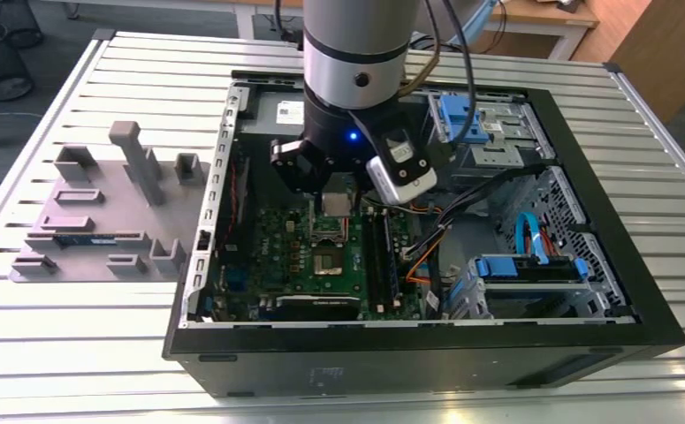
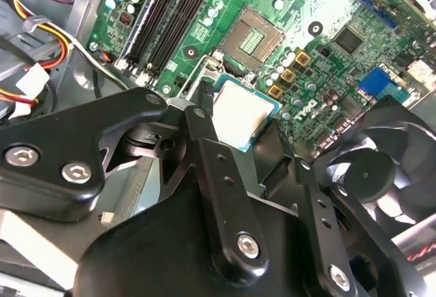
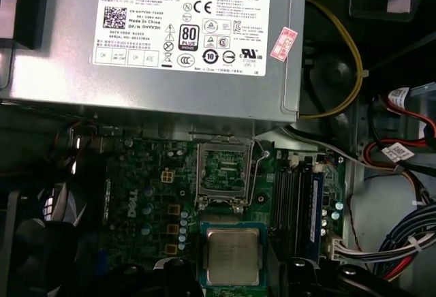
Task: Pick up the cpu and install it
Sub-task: 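Place the cpu into insertion slot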
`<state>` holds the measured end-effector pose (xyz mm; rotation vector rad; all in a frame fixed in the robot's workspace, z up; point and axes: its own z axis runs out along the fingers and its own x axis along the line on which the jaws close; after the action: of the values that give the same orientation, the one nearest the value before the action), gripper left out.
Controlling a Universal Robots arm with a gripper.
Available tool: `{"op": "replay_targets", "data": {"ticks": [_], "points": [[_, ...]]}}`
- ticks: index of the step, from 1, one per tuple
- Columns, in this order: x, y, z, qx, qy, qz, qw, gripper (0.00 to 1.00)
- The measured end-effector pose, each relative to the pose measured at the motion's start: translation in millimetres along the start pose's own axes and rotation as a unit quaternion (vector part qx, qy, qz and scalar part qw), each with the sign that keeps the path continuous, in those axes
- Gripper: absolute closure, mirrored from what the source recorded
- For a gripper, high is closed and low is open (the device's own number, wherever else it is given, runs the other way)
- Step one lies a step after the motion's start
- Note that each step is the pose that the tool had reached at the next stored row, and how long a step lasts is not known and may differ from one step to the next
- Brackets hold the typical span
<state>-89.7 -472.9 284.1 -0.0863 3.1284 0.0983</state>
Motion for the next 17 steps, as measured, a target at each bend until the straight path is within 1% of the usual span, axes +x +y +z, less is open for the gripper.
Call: {"op": "replay_targets", "data": {"ticks": [9,17], "points": [[0.6,-5.9,7.7,0.0001,-0.0012,0.017,0.99985,0.53],[1.6,-10.1,14.3,0.0003,-0.0018,0.028,0.99961,0.53]]}}
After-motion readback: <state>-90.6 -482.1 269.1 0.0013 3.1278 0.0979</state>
